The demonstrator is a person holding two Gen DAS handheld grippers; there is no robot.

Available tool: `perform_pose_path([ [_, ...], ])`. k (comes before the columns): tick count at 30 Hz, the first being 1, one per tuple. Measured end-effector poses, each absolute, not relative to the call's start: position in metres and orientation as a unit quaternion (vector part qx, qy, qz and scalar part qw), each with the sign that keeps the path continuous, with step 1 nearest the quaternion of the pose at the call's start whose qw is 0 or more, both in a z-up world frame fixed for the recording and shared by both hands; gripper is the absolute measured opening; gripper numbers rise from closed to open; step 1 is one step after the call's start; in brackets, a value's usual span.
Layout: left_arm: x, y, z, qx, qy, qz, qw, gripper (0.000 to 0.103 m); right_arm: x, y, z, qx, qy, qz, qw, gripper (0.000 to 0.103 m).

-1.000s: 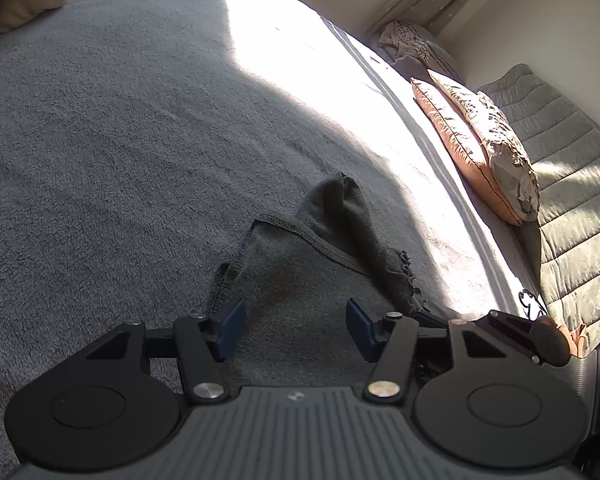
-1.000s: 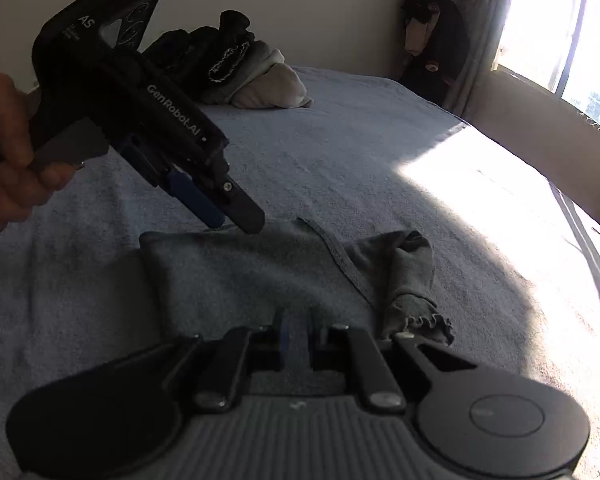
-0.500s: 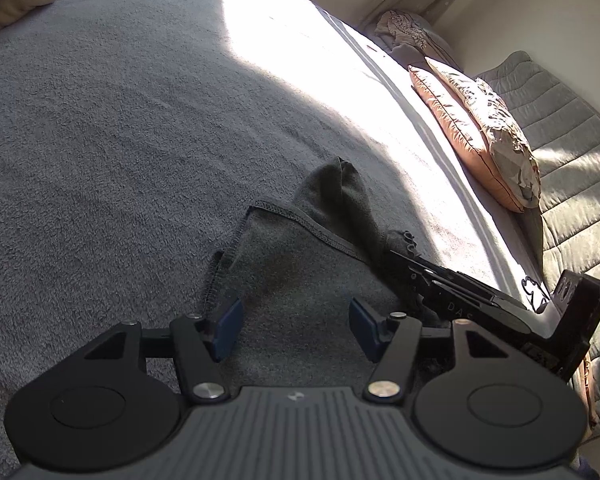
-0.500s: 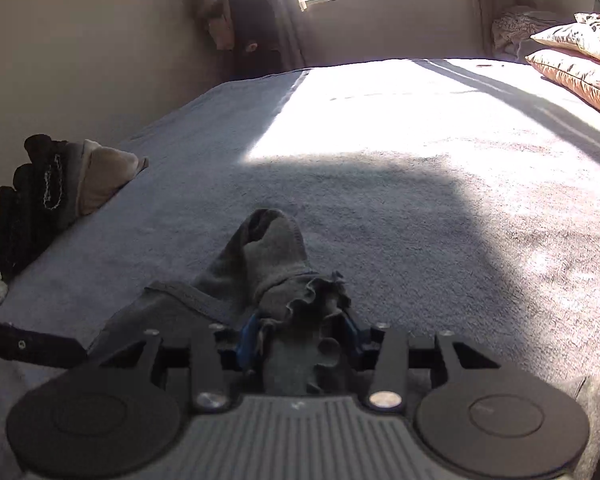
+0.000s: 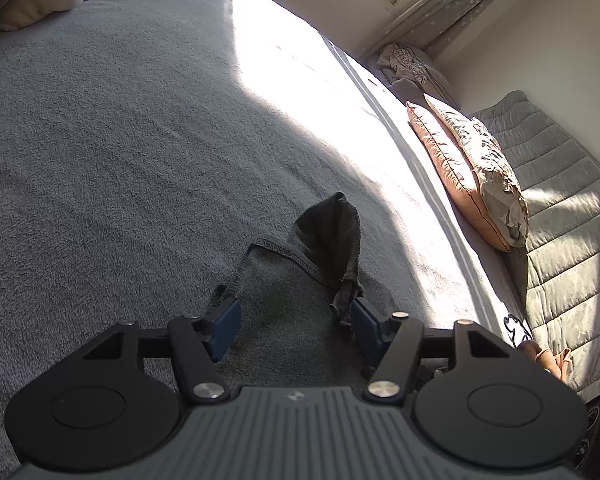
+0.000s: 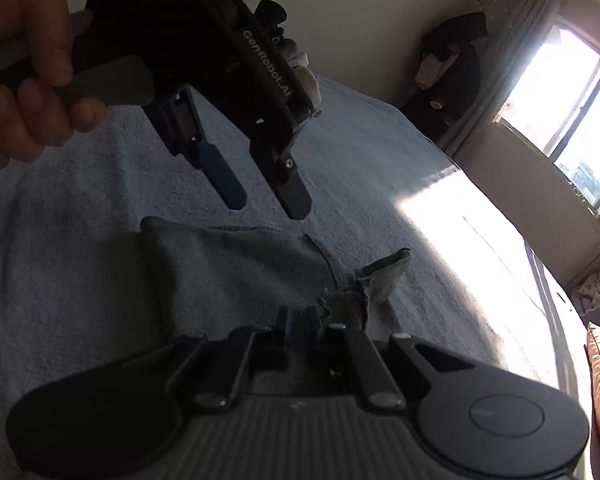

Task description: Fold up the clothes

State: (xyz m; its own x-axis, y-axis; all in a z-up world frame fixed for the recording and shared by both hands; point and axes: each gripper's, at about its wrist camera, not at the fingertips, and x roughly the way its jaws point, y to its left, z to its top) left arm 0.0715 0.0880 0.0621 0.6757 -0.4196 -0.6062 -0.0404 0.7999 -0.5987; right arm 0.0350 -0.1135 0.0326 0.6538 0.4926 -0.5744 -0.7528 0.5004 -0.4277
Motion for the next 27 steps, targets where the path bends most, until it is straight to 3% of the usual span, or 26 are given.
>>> perform_pose_path([
  [2,0.076,0.083,0.064,-0.296,0.386,-0.117,0.866,0.065,0.043,-0.124,0.037,-0.304,0.211,0.356,0.858,0.009],
  [4,0.081,0.076,0.066,-0.292,0.382,-0.128,0.868,0.067,0.054,-0.144,0.049,-0.243,0.232,0.336,0.88,0.028],
  [6,0.087,0.065,0.069,-0.279,0.377,-0.141,0.872,0.069,0.065,-0.173,0.06,-0.162,0.259,0.307,0.902,0.055],
  [15,0.124,0.029,0.053,-0.244,0.369,-0.158,0.883,0.072,0.079,-0.311,0.063,0.198,0.381,0.175,0.886,0.057],
  [19,0.137,0.024,0.04,-0.251,0.368,-0.154,0.882,0.071,0.066,-0.337,0.055,0.226,0.411,0.147,0.871,0.057],
  [21,0.139,0.02,0.035,-0.241,0.369,-0.157,0.884,0.067,0.063,-0.342,0.05,0.218,0.411,0.138,0.874,0.057],
  [22,0.14,0.018,0.033,-0.233,0.37,-0.157,0.885,0.058,0.064,-0.345,0.046,0.225,0.411,0.14,0.872,0.057],
  [24,0.141,0.016,0.031,-0.22,0.375,-0.153,0.887,0.02,0.065,-0.349,0.04,0.246,0.413,0.144,0.865,0.054],
  [25,0.141,0.015,0.03,-0.215,0.377,-0.152,0.888,0.014,0.067,-0.349,0.037,0.253,0.415,0.145,0.862,0.053],
  [27,0.141,0.017,0.029,-0.218,0.377,-0.154,0.887,0.013,0.069,-0.343,0.033,0.253,0.416,0.145,0.861,0.048],
])
